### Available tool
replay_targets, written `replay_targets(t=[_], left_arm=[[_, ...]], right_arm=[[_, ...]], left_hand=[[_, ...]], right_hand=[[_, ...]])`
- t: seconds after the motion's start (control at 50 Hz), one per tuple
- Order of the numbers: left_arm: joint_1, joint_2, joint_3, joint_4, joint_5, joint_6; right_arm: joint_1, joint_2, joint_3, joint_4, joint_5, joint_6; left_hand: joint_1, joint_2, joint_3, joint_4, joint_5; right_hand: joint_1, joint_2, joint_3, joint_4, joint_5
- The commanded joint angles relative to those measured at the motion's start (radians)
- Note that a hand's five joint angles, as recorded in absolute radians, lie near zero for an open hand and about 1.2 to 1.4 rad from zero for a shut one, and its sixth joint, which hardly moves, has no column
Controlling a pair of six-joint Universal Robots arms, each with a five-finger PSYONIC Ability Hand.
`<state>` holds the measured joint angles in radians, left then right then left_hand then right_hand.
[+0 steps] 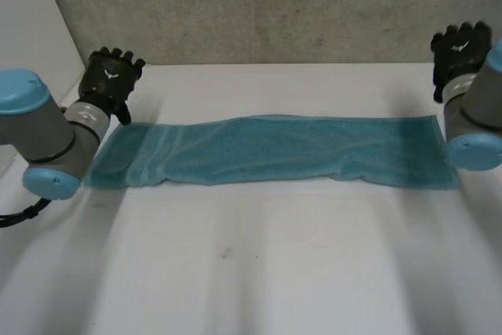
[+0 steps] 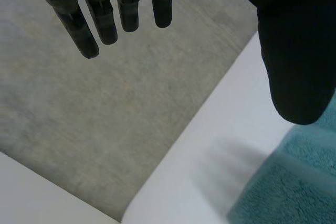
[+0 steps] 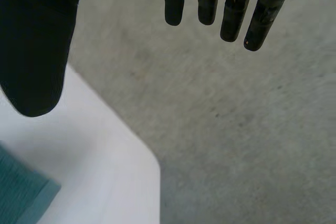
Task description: Fold the laundry
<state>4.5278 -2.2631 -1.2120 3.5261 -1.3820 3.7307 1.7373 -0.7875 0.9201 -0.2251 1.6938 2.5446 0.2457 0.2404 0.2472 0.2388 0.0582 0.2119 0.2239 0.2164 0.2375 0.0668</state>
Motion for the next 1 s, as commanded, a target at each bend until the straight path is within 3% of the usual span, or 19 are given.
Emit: replay_targets(t=[0.02, 0.1, 0.26, 0.34, 0.44, 0.56, 0.9, 0.94, 0.96, 0.98, 1.0], left_arm=[[0.010, 0.230, -0.199, -0.016, -0.012, -0.015], [0.005, 0.324, -0.319, -0.027, -0.017, -0.069], [-0.019, 0.445, -0.501, -0.035, -0.032, -0.317], [-0.023, 0.453, -0.543, -0.027, -0.032, -0.383], [-0.023, 0.444, -0.567, -0.013, -0.061, -0.387], [-0.023, 0.418, -0.578, 0.014, -0.103, -0.390], [-0.023, 0.384, -0.598, 0.063, -0.109, -0.385], [-0.023, 0.382, -0.598, 0.063, -0.109, -0.385], [-0.023, 0.382, -0.598, 0.063, -0.109, -0.385], [-0.023, 0.382, -0.600, 0.063, -0.109, -0.385], [-0.024, 0.382, -0.601, 0.063, -0.109, -0.385]], right_arm=[[-0.008, -0.284, 0.232, 0.061, -0.115, 0.083], [-0.042, -0.369, 0.336, 0.170, -0.166, 0.092], [-0.113, -0.395, 0.506, 0.343, -0.246, 0.175], [-0.166, -0.391, 0.577, 0.328, -0.322, 0.172], [-0.223, -0.336, 0.628, 0.213, -0.407, 0.171], [-0.246, -0.237, 0.626, 0.066, -0.431, 0.164], [-0.266, -0.116, 0.565, 0.052, -0.418, 0.020], [-0.266, -0.107, 0.557, 0.052, -0.416, 0.020], [-0.268, -0.105, 0.553, 0.050, -0.416, 0.022], [-0.268, -0.105, 0.552, 0.050, -0.416, 0.022], [-0.268, -0.105, 0.551, 0.049, -0.416, 0.023]], left_hand=[[-0.026, -0.021, -0.028, -0.019, -0.013], [-0.023, -0.018, -0.025, -0.016, -0.010], [-0.012, -0.006, -0.013, -0.005, 0.001], [-0.006, 0.000, -0.007, 0.001, 0.007], [0.003, 0.008, 0.002, 0.010, 0.016], [0.000, 0.005, -0.001, 0.007, 0.013], [0.000, 0.005, -0.001, 0.007, 0.013], [0.000, 0.005, -0.001, 0.007, 0.013], [0.000, 0.005, -0.001, 0.007, 0.013], [0.000, 0.005, -0.001, 0.007, 0.013], [0.000, 0.005, -0.001, 0.007, 0.013]], right_hand=[[-0.037, -0.049, -0.042, -0.063, -0.067], [-0.037, -0.049, -0.042, -0.063, -0.067], [-0.037, -0.049, -0.042, -0.063, -0.067], [0.201, 0.189, 0.197, 0.176, 0.172], [0.305, 0.293, 0.300, 0.279, 0.275], [0.393, 0.381, 0.388, 0.367, 0.363], [0.557, 0.545, 0.553, 0.532, 0.528], [0.744, 0.732, 0.740, 0.718, 0.715], [0.978, 0.966, 0.973, 0.952, 0.948], [0.980, 0.968, 0.975, 0.954, 0.950], [1.128, 1.116, 1.124, 1.103, 1.099]])
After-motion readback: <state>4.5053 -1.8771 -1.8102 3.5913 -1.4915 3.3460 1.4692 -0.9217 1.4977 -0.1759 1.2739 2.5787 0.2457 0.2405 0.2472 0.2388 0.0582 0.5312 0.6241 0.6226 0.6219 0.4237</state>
